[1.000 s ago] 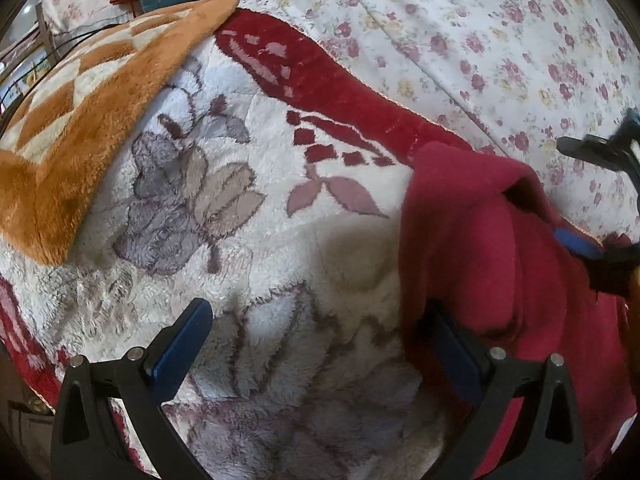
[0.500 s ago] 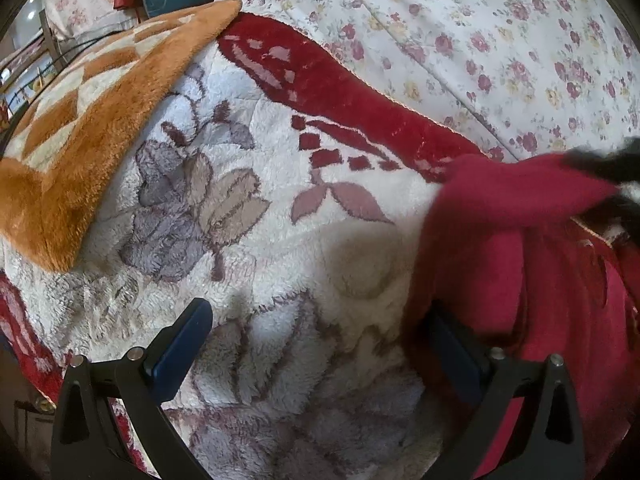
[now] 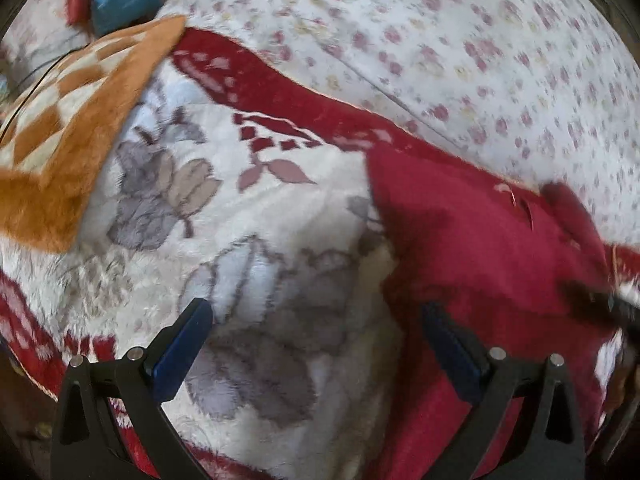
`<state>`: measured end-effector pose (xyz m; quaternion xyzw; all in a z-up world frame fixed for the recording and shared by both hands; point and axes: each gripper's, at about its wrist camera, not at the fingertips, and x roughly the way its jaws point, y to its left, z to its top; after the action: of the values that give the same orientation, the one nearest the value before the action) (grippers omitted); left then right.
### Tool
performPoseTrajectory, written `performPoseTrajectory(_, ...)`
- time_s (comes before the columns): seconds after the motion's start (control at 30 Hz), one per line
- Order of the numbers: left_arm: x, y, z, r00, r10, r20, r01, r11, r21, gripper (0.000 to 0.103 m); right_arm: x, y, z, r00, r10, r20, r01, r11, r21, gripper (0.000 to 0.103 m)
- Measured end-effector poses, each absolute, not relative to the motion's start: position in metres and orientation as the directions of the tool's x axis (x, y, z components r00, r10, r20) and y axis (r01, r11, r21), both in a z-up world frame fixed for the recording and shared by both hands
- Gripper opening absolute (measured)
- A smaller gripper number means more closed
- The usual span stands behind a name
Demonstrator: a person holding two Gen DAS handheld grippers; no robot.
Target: Fold small clothes
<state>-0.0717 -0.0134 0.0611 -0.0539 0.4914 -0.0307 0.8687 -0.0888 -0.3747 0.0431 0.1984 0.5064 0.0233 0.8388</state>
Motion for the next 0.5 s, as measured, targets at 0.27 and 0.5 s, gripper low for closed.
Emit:
performPoseTrajectory(0.27,-0.068,-0.009,0.065,0.532,-0.179,-0.828,-0.034,0.972,-0.232,0.103,-0.088,-0.314,0.109,0.568,0.402,-0.718,-0.110,0.902,0.418,0.077)
performPoseTrajectory(0.5,-0.071,-0.037,0.056,0.496,-0.173,-0.851,0.078,0.985,-0.155,0.103,0.006,-0.199,0.090,0.408,0.490,-0.770,-0.332,0.866,0.374,0.080)
